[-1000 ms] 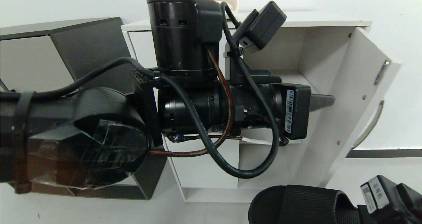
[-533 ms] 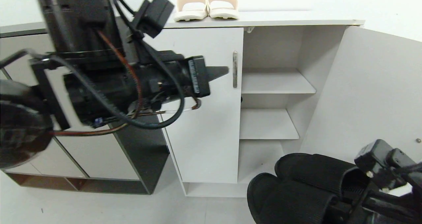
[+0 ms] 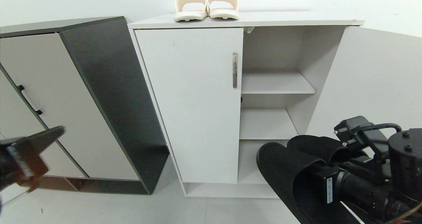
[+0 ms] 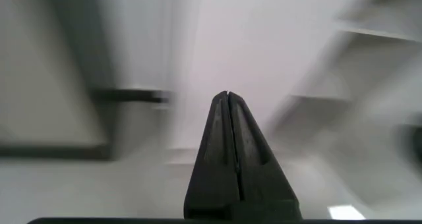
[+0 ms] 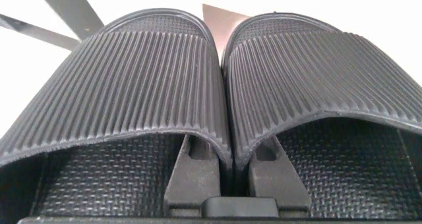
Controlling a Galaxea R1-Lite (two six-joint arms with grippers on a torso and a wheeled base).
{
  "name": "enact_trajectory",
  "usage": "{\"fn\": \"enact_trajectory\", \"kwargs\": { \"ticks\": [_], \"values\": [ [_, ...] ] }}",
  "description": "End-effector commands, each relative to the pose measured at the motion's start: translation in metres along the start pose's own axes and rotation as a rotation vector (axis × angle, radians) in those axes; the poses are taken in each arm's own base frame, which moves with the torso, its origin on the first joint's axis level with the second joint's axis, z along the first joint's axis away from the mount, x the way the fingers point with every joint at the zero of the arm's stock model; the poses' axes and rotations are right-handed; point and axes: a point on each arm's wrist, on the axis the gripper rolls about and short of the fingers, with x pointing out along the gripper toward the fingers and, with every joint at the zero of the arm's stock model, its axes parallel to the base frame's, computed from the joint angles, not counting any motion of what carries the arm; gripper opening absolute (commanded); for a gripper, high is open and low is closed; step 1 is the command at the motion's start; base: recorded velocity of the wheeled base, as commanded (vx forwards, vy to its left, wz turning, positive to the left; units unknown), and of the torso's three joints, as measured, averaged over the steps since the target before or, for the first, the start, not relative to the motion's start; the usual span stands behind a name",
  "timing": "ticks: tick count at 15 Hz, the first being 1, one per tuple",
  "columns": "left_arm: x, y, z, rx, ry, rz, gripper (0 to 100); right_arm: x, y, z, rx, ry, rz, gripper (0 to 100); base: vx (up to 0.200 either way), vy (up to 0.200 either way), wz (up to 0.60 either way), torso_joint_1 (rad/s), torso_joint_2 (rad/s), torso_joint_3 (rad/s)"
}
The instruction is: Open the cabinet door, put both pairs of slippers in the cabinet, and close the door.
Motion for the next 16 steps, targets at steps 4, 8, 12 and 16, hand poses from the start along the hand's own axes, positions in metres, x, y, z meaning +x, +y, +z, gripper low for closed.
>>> {"fn": "enact_trajectory", "kwargs": {
  "ticks": [4,8,12,16],
  "values": [
    [-0.095,0.055,-0.137,0.046,-0.083,0.432,0,0.003,-0.002,-0.010,-0.026,0.031,-0.027,0,0.000,0.000,0.00,0.000,0.00,0.000],
    [-0.102,0.055,-0.160,0.085,-0.122,0.331,0,0.005,-0.002,-0.017,-0.056,0.040,-0.015,0,0.000,0.000,0.00,0.000,0.00,0.000],
    [-0.097,0.049,-0.169,0.161,-0.088,-0.004,0,0.009,0.006,-0.026,-0.067,0.026,0.022,0,0.000,0.000,0.00,0.000,0.00,0.000],
    [-0.097,0.048,-0.167,0.174,-0.110,-0.006,0,0.008,0.007,-0.027,-0.066,0.018,0.032,0,0.000,0.000,0.00,0.000,0.00,0.000]
  ]
}}
